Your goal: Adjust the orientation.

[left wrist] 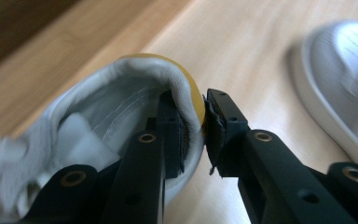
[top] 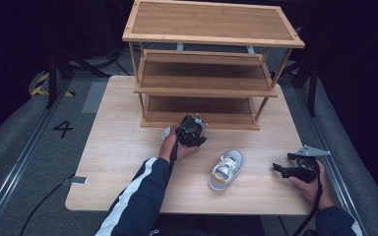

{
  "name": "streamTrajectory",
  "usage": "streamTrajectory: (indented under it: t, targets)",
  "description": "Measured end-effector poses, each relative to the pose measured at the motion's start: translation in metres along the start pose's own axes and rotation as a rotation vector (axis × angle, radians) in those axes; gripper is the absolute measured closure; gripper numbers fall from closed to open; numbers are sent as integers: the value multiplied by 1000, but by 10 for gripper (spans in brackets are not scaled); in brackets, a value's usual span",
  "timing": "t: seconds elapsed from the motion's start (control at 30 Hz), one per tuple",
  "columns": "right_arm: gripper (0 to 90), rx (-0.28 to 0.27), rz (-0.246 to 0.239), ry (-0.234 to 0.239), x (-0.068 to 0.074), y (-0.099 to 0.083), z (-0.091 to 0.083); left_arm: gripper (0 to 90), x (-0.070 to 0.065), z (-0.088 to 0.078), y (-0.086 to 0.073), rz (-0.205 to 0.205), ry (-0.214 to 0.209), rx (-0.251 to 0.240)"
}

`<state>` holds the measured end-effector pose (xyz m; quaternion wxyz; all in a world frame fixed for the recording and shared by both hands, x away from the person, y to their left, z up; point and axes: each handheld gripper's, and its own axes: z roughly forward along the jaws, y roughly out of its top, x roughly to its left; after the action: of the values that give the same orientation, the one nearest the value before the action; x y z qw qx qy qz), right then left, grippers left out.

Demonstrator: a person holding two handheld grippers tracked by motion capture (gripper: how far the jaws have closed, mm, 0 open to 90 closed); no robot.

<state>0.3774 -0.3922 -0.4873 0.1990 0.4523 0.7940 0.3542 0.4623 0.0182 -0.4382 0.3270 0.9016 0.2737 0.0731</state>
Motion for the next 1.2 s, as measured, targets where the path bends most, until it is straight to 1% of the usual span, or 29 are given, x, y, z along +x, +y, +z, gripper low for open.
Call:
streamTrajectory:
  t: [0.03, 0.07, 0.1, 0.2, 0.27, 0.3, 0.4, 0.47, 0.53, 0.57, 0.6, 0.63, 0.67, 0.73, 0.83, 0.87, 0.93, 0.97, 1.0, 1.03, 1.1, 1.13, 1.2]
  targets:
    - [184, 0, 0, 0, 0, 0, 0, 771, -2, -3, -3, 9, -25, 1]
    - [184, 0, 0, 1, 0, 0, 0, 774, -4, -5, -5, 24, -40, 9]
    - [183, 0, 0, 1, 0, 0, 0, 774, -8, -12, -9, 60, -59, 28]
    - [184, 1, 0, 1, 0, 0, 0, 763, -15, -27, -18, 104, -96, 50]
    - [184, 1, 0, 1, 0, 0, 0, 742, -19, -38, -26, 120, -112, 57]
    - [184, 1, 0, 1, 0, 0, 0, 738, -20, -43, -30, 124, -114, 50]
    - [184, 0, 0, 0, 0, 0, 0, 734, -23, -56, -41, 158, -130, 62]
    - [184, -1, 0, -1, 0, 0, 0, 737, -24, -61, -46, 165, -145, 65]
    - [184, 0, 0, 0, 0, 0, 0, 739, -22, -66, -51, 187, -159, 78]
    - [183, 0, 0, 0, 0, 0, 0, 737, -21, -69, -54, 192, -166, 83]
    - [183, 0, 0, -1, 0, 0, 0, 734, -19, -72, -56, 195, -174, 84]
    - [183, 0, 0, -1, 0, 0, 0, 729, -17, -74, -58, 189, -186, 79]
    - [183, 0, 0, 0, 0, 0, 0, 721, -15, -76, -60, 187, -193, 85]
    - [183, 0, 1, 0, 0, 0, 0, 708, -13, -80, -63, 182, -196, 85]
    - [183, 0, 0, 0, 0, 0, 0, 689, -14, -82, -65, 156, -188, 72]
    - [183, 0, 0, 0, 0, 0, 0, 681, -14, -83, -65, 155, -191, 72]
    - [183, 0, 0, 0, 0, 0, 0, 660, -17, -81, -63, 154, -180, 77]
    - [183, 0, 0, 0, 0, 0, 0, 643, -18, -79, -62, 145, -187, 75]
    - [183, 0, 0, 0, 0, 0, 0, 623, -20, -77, -61, 145, -193, 77]
    - [183, 0, 0, 0, 0, 0, 0, 608, -22, -75, -60, 145, -183, 87]
    - [183, 1, 0, 0, 0, 0, 0, 568, -25, -69, -58, 146, -180, 99]
    - [183, 1, 0, 0, 0, 0, 0, 568, -25, -67, -57, 143, -170, 109]
    - [183, 0, 0, 0, 0, 0, 0, 516, -26, -61, -54, 131, -169, 111]
